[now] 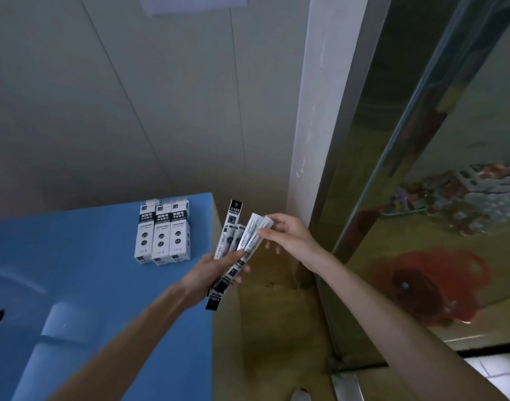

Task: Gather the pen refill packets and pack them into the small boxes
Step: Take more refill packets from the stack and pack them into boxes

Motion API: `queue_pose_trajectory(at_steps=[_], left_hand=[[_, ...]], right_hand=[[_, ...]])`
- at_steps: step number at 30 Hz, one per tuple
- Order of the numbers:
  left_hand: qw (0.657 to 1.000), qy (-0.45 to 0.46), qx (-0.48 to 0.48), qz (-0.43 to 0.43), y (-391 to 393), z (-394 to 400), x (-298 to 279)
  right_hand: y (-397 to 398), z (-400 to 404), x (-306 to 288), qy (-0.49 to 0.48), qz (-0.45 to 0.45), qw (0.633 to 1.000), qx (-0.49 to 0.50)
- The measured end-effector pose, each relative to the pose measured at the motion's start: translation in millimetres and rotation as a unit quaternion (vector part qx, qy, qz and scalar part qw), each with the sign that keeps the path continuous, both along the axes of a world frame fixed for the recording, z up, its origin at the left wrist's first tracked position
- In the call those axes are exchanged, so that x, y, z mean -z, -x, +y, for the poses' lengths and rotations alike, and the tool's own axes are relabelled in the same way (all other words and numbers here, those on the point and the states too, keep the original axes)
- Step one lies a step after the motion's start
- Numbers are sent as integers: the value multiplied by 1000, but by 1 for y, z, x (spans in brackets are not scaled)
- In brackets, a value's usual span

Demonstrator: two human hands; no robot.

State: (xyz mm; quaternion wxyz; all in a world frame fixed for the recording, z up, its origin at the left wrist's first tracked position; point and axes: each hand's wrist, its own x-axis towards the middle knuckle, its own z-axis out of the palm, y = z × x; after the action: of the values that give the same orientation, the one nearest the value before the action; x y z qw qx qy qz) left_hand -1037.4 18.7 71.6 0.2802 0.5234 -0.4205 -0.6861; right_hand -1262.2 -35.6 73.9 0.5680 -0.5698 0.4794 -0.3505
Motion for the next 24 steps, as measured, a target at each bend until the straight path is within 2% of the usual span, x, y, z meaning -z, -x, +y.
queue_pose_trajectory(at_steps=[5,9,13,17,20,24], left_hand=[[998,27,-26,-51,5,-21,-7],[995,23,-28,-89,-6,-46,-7],[994,34,-42,-95,-18,-71,-5],[990,14,-116,-78,-40,-95,-1],[984,-2,-158,-87,-68,-111,-4],[982,-10,-161,-99,-107,-122,-9]], right_hand=[[10,-35,4,29,24,997,-65],[5,-63,13,14,5,998,-67],[-7,-92,18,0,-12,998,-67],[-30,-120,17,-29,-43,997,-65],[-54,-140,9,-10,-41,991,-126],[-93,-157,1,39,-27,983,-178]])
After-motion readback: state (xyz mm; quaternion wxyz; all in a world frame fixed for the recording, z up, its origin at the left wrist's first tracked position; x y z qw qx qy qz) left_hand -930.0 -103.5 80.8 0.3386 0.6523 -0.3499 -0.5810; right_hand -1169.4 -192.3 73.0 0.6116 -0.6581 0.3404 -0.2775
